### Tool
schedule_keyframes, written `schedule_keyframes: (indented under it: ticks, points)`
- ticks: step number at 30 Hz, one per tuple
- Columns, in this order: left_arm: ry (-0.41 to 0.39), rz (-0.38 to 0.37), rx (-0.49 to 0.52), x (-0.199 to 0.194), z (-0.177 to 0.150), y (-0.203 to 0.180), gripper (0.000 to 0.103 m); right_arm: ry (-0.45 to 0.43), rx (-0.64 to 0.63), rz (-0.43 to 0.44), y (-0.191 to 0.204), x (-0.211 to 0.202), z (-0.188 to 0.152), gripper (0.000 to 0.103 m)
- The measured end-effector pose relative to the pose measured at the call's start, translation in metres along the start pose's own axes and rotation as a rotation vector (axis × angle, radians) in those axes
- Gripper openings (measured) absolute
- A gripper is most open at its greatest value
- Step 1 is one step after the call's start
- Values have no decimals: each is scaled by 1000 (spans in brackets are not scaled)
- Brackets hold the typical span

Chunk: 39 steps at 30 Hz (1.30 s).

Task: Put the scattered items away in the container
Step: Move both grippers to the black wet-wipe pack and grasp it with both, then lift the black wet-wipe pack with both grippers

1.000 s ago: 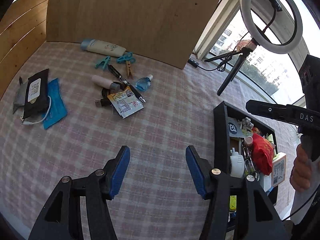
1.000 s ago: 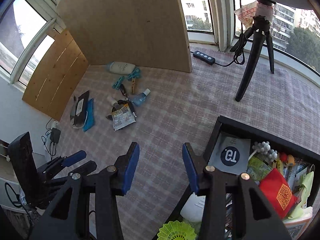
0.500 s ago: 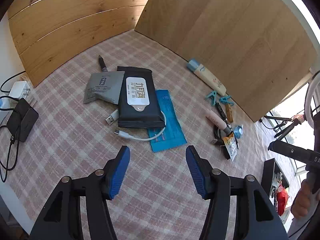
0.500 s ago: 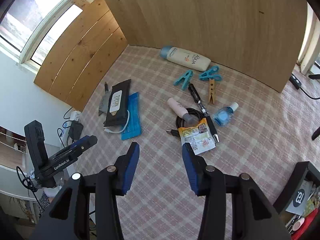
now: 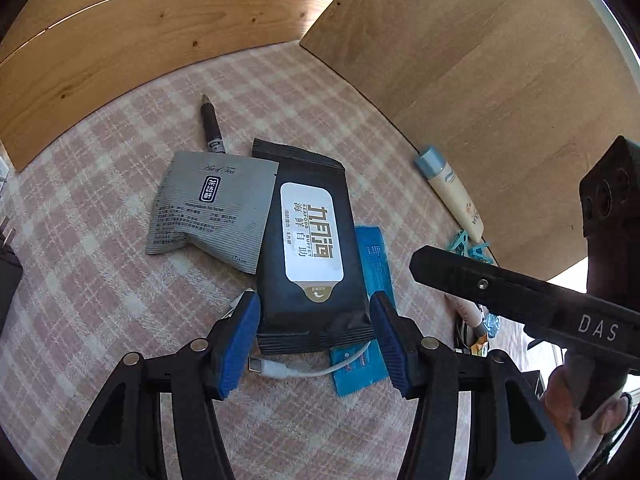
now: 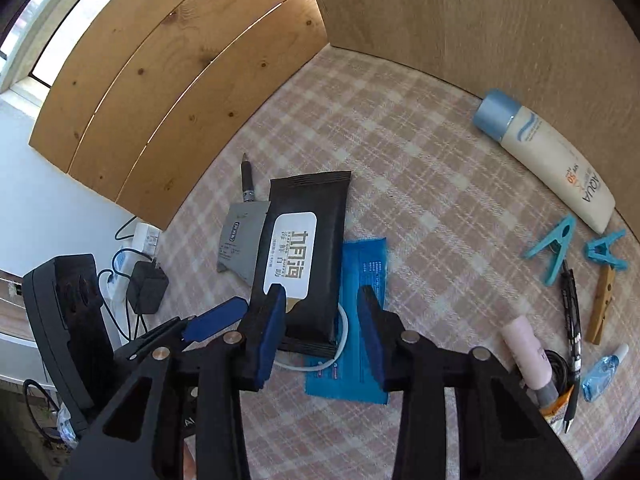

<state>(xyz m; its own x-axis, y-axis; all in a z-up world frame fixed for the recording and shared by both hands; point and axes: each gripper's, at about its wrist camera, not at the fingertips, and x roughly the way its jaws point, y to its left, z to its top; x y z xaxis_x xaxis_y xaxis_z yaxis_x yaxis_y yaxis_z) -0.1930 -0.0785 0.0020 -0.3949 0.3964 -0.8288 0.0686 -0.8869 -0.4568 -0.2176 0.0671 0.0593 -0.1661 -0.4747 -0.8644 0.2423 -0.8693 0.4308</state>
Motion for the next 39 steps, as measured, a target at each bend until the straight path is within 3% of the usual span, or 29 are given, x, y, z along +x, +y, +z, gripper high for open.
schedule_keyframes:
  ticks: [10,14,20,27,32,39]
  points:
    - [-10,23,-14,17,29,13,54,55,34,25,-5,45,29,35]
    - [6,-3,-2,21,27,6,54,60,45,24,-6,53,30,25]
    - [11,-17,19,20,13,-2,53,74,41,26,-8,49,18,22]
    - [61,-81,22,16,-24,-21,52,98,48,16,-25,28,-18,22]
    - [120,-109,99,13,-67,-53,52,127,86,28,-48,7,-66,22]
    - [149,-56,236,13,-105,-95,59,131,128,49,-68,-17,-116,21]
